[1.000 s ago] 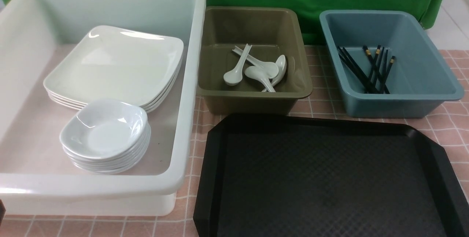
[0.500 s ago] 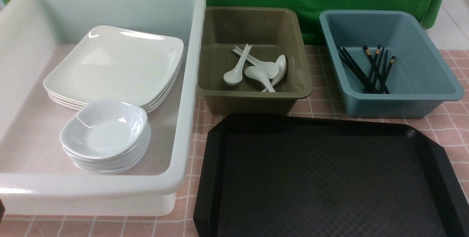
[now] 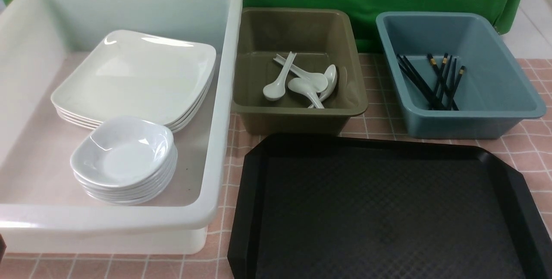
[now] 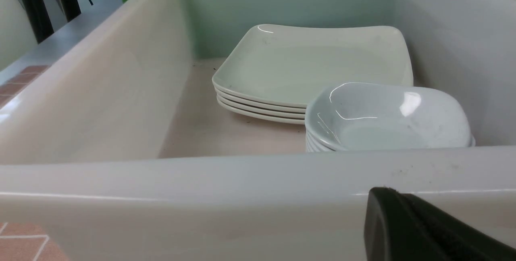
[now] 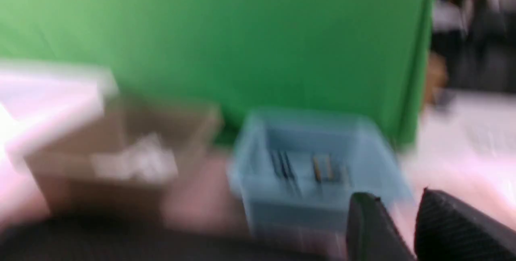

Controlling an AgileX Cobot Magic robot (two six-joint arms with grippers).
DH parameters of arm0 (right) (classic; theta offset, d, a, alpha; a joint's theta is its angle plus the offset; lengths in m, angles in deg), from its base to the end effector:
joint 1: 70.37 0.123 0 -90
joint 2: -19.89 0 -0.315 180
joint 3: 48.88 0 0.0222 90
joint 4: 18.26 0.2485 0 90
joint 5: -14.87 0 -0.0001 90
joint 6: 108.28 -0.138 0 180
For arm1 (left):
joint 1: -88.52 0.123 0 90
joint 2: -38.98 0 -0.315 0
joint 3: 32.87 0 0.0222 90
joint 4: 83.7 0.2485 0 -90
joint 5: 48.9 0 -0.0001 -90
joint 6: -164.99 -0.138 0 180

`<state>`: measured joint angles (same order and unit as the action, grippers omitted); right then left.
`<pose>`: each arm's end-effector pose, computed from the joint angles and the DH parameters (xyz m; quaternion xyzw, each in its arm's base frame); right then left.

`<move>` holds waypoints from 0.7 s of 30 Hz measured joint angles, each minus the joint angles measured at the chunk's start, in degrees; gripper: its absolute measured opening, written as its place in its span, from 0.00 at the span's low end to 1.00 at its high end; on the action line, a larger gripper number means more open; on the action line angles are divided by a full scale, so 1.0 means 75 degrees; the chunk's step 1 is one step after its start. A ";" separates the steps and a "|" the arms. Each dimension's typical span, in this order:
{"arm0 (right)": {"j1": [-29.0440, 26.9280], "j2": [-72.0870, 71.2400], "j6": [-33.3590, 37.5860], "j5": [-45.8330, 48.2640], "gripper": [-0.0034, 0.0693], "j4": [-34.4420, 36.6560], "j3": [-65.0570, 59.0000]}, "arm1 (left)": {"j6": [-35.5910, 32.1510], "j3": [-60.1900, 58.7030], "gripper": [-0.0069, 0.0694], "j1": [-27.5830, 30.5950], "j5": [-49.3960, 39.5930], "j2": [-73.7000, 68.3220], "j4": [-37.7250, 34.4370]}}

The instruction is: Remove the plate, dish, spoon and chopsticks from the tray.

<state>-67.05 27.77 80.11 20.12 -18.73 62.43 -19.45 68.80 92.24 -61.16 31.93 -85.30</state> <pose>0.0610 0.0034 0.2650 -0.0692 0.6512 -0.0368 0.7548 0.0700 0.0037 0.1854 -0.0036 0.7526 0.0357 0.6575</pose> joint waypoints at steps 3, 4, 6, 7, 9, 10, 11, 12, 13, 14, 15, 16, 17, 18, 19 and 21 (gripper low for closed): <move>-0.0379 0.0000 0.0039 0.0237 0.38 0.0000 -0.0899 | 0.0000 0.0000 0.10 0.0000 0.0000 0.0000 0.0000; -0.0466 0.0000 0.0039 0.0366 0.38 0.0000 -0.1120 | 0.0000 0.0000 0.10 0.0000 0.0000 0.0000 0.0000; -0.0560 0.0000 0.0068 0.0625 0.38 -0.0009 -0.1157 | 0.0000 0.0000 0.10 0.0000 0.0000 0.0006 0.0009; -0.0568 0.0000 0.0080 0.0693 0.38 -0.0002 -0.1150 | 0.0000 0.0000 0.10 0.0000 0.0007 0.0006 0.0009; -0.0568 0.0000 0.0104 0.0711 0.38 -0.0002 -0.1146 | 0.0000 0.0000 0.10 0.0000 0.0007 0.0006 0.0017; -0.0568 0.0000 0.0104 0.0711 0.38 -0.0002 -0.1146 | 0.0000 0.0000 0.10 0.0000 0.0007 0.0006 0.0024; -0.0568 0.0000 0.0104 0.0711 0.38 -0.0002 -0.1146 | 0.0000 0.0000 0.10 0.0000 0.0007 0.0006 0.0033; -0.0568 0.0000 0.0104 0.0711 0.38 0.0005 -0.1146 | 0.0000 0.0000 0.10 0.0000 0.0007 0.0006 0.0051; -0.0568 0.0000 0.0104 0.0711 0.38 0.0004 -0.1146 | 0.0000 0.0000 0.10 0.0000 0.0007 0.0006 0.0051; -0.0568 0.0000 0.0104 0.0711 0.38 0.0004 -0.1146 | 0.0000 0.0000 0.10 0.0000 0.0007 0.0006 0.0051; -0.0568 0.0000 0.0104 0.0711 0.38 0.0004 -0.1146 | 0.0000 0.0000 0.10 0.0000 0.0007 0.0006 0.0051; -0.0568 0.0000 0.0104 0.0711 0.38 0.0004 -0.1146 | 0.0000 0.0000 0.10 0.0000 0.0007 0.0006 0.0051; -0.0568 0.0000 0.0104 0.0711 0.38 0.0004 -0.1146 | 0.0000 0.0000 0.10 0.0000 0.0007 0.0006 0.0051; -0.0568 0.0000 0.0104 0.0711 0.38 0.0004 -0.1146 | 0.0000 0.0000 0.10 0.0000 0.0007 0.0006 0.0051; -0.0568 0.0000 0.0104 0.0711 0.38 0.0004 -0.1146 | 0.0000 0.0000 0.10 0.0000 0.0007 0.0006 0.0051; -0.0568 0.0000 0.0104 0.0711 0.38 0.0004 -0.1146 | 0.0000 0.0000 0.10 0.0000 0.0007 0.0006 0.0051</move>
<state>-71.31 27.77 80.89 25.46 -18.70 53.83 -19.45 68.80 92.24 -61.11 31.98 -84.91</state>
